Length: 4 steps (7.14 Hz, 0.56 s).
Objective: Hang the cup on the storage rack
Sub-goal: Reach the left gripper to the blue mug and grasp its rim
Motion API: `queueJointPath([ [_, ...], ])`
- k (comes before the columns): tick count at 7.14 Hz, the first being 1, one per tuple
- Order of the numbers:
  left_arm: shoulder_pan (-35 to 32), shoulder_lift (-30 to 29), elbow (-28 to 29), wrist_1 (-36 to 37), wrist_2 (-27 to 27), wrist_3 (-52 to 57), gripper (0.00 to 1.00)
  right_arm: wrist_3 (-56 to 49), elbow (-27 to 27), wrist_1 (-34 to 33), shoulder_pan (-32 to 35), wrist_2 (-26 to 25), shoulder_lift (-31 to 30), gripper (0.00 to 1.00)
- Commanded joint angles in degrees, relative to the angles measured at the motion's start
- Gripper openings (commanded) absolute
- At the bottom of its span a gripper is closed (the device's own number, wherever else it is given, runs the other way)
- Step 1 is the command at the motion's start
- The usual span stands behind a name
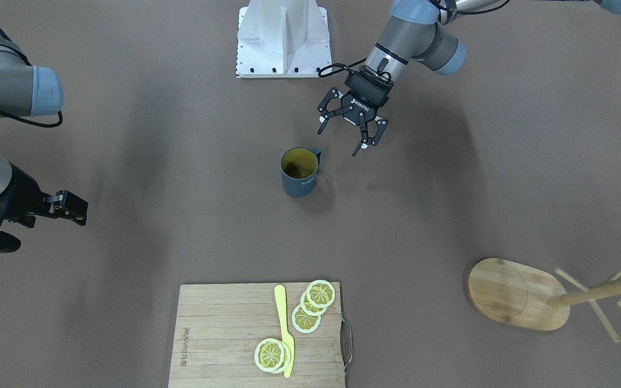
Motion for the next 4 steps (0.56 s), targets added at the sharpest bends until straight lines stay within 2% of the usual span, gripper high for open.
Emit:
queueJointPath([
  [1,0.8,-4.3,5.0,0.0,1.9,-0.1,0.97,0.1,0.0,0.1,-0.1,0.0,0.4,1.00],
  [3,1.2,-4.7,6.3,-0.3,1.9,-0.2,0.96,0.3,0.0,0.1,0.0,0.2,0.8,1.00],
  [4,1.5,-5.5,6.4,-0.3,1.9,-0.3,0.84,0.3,0.0,0.1,0.0,0.2,1.1,1.00],
])
